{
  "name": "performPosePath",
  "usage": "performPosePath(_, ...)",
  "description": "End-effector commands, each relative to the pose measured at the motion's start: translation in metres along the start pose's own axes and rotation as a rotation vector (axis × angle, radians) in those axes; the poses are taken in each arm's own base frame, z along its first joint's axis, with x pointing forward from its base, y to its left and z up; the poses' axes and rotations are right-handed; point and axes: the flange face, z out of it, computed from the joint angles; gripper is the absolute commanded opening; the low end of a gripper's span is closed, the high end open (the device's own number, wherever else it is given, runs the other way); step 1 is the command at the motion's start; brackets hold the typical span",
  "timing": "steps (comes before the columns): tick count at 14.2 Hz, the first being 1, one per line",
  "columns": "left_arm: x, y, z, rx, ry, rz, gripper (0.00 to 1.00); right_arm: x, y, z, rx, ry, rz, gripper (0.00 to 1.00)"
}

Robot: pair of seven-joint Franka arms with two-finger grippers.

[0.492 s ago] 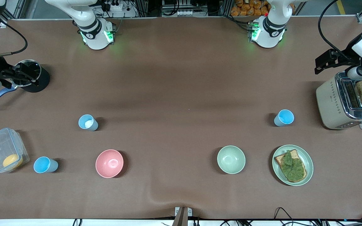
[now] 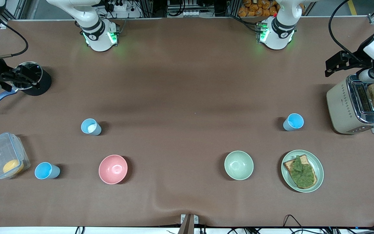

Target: Stack blue cups with both arms

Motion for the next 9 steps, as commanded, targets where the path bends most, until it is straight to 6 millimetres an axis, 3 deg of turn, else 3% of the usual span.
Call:
performPosePath(1,0.003,0.0,0.0,0.01,-0.015,0.011,1.0,-0.002,0.005,-0.001,-0.011,-0.005,-0.005,1.0)
performPosePath(9,0.011,-0.008,0.012,0.05,-0.028,0.004,1.0,-0.002,0.005,-0.001,-0.011,-0.005,-0.005,1.0)
